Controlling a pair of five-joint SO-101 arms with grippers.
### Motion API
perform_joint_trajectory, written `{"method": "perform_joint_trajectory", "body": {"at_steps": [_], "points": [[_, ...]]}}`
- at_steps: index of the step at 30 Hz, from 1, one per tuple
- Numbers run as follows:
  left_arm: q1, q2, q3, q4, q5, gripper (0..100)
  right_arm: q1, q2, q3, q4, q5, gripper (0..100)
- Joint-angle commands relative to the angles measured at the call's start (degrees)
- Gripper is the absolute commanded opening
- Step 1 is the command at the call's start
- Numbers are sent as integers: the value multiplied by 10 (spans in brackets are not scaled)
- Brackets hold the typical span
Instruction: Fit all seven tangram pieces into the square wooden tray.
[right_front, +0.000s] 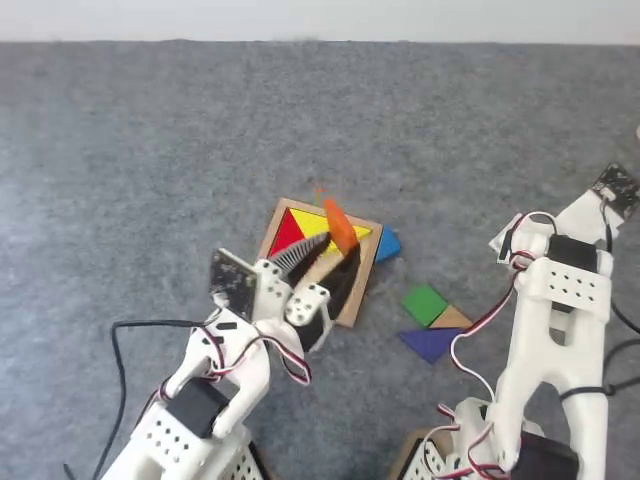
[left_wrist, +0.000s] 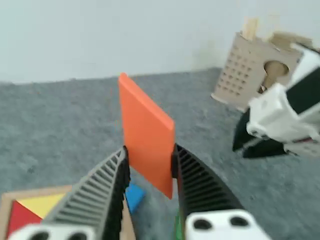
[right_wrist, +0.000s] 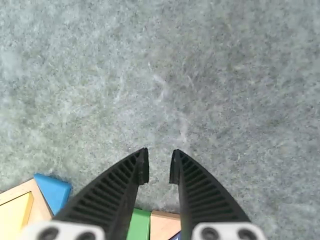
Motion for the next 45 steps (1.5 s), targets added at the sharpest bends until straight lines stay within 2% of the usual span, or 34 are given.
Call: {"method": "perform_joint_trajectory", "body": {"at_steps": [1, 4, 8, 15, 17, 23, 28, 31, 34, 38, 42, 45], "points": [[35, -13, -77, 80, 5, 17, -7, -27, -8, -9, 11, 80], [39, -8, -128, 152, 1, 36, -7, -27, -8, -9, 11, 80], [40, 59, -196, 222, -105, 9, -7, -27, -8, -9, 11, 80], [24, 328, -364, 313, -243, 9, -7, -28, 19, -45, 11, 80], [2, 422, -429, 341, -309, 9, -7, -29, 20, -46, 11, 80], [-34, 665, -601, 472, -570, 9, -5, -28, 20, -46, 11, 80], [-49, 768, -695, 572, -789, 9, -4, -28, 20, -46, 11, 80], [-47, 808, -740, 618, -870, 9, -4, -28, 20, -46, 11, 80], [-49, 840, -762, 615, -914, 9, -4, -28, 20, -46, 11, 80], [-62, 876, -766, 537, -960, 9, -5, -28, 20, -46, 11, 80], [-61, 910, -775, 541, -1042, 9, -5, -28, 20, -47, 11, 80], [-66, 944, -785, 531, -1062, 9, -4, -28, 20, -47, 11, 80]]}}
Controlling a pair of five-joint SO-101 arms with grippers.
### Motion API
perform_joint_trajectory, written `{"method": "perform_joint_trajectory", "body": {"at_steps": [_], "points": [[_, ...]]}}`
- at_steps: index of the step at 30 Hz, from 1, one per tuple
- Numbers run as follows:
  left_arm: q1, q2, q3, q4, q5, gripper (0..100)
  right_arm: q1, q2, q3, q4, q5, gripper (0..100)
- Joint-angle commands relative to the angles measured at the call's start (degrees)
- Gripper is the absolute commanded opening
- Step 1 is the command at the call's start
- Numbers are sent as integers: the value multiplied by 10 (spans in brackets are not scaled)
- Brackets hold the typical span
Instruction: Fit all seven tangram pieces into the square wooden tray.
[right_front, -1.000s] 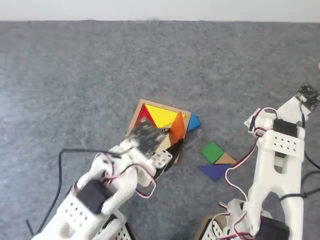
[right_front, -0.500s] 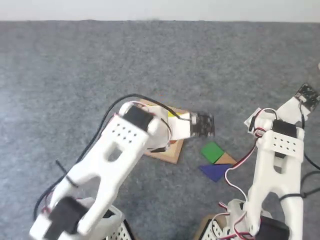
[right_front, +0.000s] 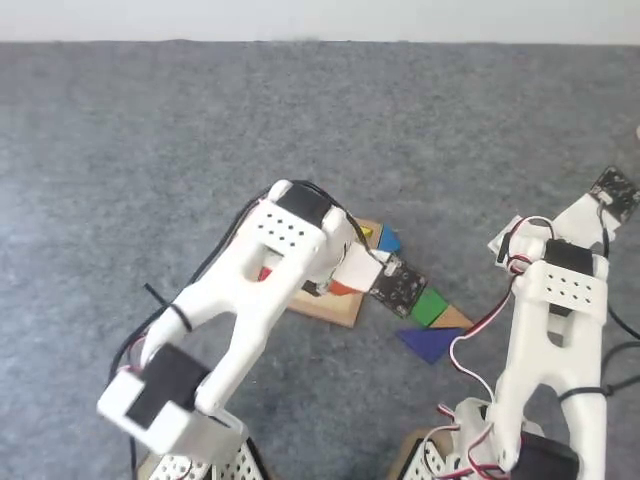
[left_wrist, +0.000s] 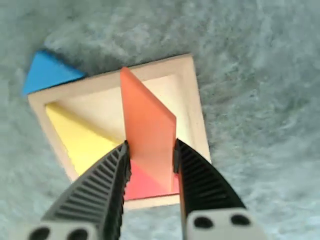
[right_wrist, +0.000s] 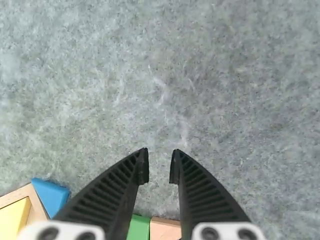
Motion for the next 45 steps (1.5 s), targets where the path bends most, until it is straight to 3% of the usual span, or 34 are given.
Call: {"method": "perform_joint_trajectory", "body": {"at_steps": [1, 6, 13, 20, 41, 45], "points": [[-15, 25, -54, -27, -25, 9, -4, -27, -7, -10, 11, 80], [-32, 111, -127, -59, -38, 10, -4, -27, -7, -10, 11, 80], [-33, 215, -196, -59, -113, 11, -5, -27, 0, -26, 11, 80], [-62, 227, -222, -26, -198, 11, -7, -27, 3, -36, 11, 80], [-69, 221, -220, 27, -181, 11, -7, -27, 24, -71, 11, 80], [-69, 187, -218, 27, -134, 11, -7, -27, 24, -71, 11, 80]]}}
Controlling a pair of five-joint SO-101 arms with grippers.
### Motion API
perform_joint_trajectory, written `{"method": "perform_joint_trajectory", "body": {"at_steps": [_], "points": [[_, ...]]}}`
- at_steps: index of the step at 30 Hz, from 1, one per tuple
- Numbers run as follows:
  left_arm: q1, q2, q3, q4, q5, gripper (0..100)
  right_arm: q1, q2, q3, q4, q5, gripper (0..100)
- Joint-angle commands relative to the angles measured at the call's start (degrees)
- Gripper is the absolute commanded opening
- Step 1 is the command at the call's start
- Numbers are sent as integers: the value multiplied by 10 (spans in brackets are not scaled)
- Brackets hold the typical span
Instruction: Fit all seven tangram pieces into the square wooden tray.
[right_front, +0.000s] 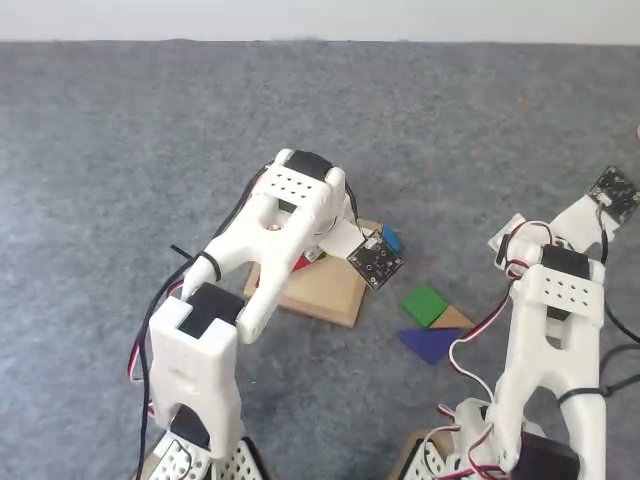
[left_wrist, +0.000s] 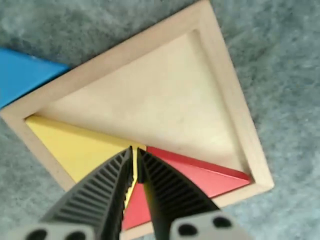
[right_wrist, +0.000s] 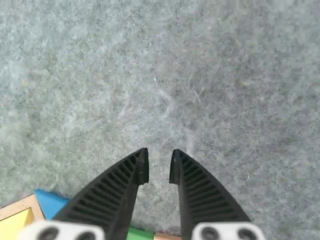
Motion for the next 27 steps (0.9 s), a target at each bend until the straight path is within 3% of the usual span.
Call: {"method": "perform_joint_trajectory", "body": {"at_steps": [1, 7, 10, 17, 21, 27], "points": [[-2, -61, -23, 10, 58, 11, -7, -27, -4, -8, 12, 80], [-7, -120, -21, -13, 290, 11, -7, -27, -4, -8, 13, 80], [-22, -153, 13, -100, 440, 11, -7, -27, -5, -7, 18, 80], [-52, -301, 196, -309, 680, 11, -42, -26, -4, 8, 81, 80], [-69, -384, 287, -369, 769, 12, -51, -26, -4, 18, 119, 80], [-124, -497, 390, -375, 913, 12, -80, -26, -7, 73, 150, 80]]}}
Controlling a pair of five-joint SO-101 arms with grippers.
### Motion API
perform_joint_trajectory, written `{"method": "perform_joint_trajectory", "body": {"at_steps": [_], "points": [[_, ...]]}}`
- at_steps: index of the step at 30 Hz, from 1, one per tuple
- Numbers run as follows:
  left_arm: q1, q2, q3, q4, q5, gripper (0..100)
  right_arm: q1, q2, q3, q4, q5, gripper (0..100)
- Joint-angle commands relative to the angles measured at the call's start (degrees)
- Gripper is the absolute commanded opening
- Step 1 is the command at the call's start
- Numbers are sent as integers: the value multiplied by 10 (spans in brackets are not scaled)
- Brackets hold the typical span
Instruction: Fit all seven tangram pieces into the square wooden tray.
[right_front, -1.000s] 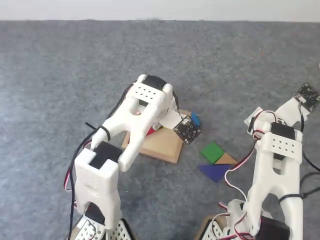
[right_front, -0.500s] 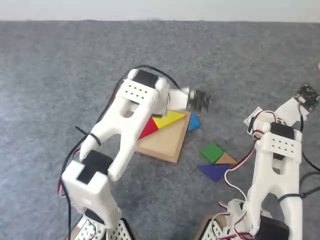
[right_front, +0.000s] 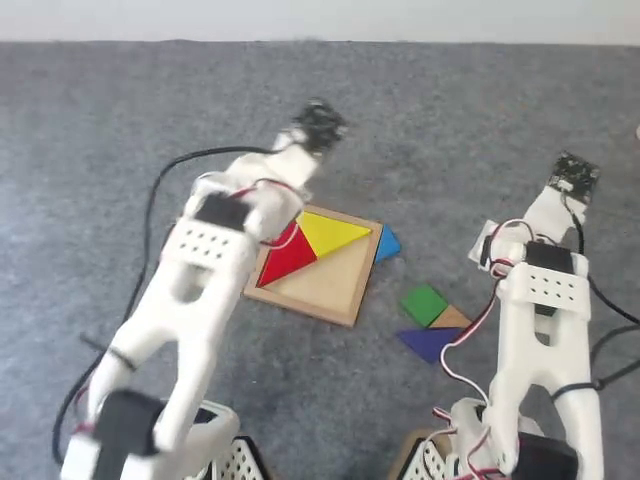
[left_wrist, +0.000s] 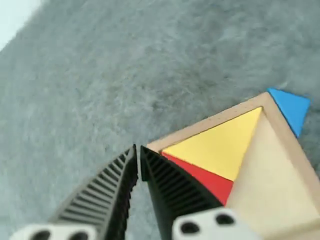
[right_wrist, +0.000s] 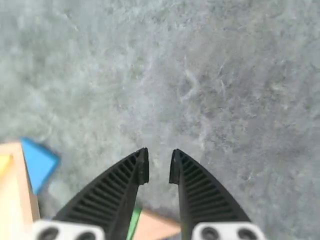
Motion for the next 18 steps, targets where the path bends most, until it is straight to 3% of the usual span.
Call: {"method": "perform_joint_trajectory", "body": {"at_steps": [1, 7, 13, 18], "points": [[-33, -91, 44, -18, 84, 12, -35, -26, -5, 36, 22, 80], [-48, -221, 199, -30, 87, 12, -88, -26, 4, 73, 29, 80], [-56, -408, 396, -141, 62, 12, -189, -29, 41, 104, 113, 80], [-61, -538, 487, -142, 63, 12, -209, -27, 44, 113, 109, 80]]}}
